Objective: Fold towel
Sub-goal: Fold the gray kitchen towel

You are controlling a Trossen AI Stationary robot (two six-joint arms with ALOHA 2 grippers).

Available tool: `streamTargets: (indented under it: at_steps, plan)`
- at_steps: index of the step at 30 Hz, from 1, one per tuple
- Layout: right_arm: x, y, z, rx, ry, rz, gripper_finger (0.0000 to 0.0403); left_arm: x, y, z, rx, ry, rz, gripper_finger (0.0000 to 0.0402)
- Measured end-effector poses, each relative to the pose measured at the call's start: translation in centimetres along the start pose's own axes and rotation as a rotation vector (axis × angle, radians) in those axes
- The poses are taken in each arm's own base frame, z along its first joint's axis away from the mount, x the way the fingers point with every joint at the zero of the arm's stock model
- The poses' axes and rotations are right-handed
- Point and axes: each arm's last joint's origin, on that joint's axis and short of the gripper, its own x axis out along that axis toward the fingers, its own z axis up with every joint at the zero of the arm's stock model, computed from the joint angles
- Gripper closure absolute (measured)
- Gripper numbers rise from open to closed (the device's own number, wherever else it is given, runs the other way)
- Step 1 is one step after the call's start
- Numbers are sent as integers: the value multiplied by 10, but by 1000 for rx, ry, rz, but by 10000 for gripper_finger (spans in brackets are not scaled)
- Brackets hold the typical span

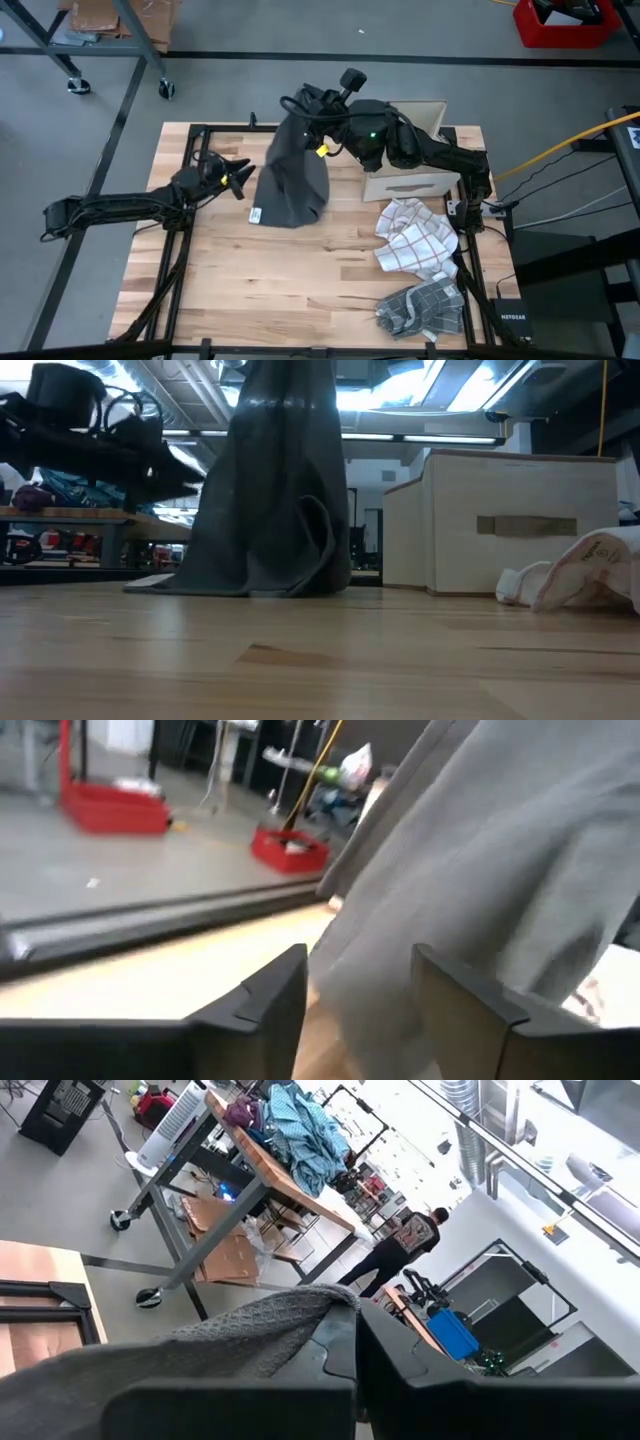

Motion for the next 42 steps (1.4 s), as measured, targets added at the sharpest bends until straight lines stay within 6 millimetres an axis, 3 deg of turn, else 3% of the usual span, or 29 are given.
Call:
streamTargets:
  at_steps: [4, 9, 17, 42]
  plan:
    - [0, 0, 0, 1, -1, 0, 396, 1, 5, -13, -26, 133, 34, 210]
    - [0, 0, 0, 1, 0, 0, 395, -2, 3, -25, -50, 301, -62, 208]
    - [0, -1, 0, 1, -1, -1, 394, -9, 8, -42, 81, 494, -66, 208]
    - [0, -5, 5, 59, -41, -29, 394, -11, 10, -45, 116, 530, -55, 208]
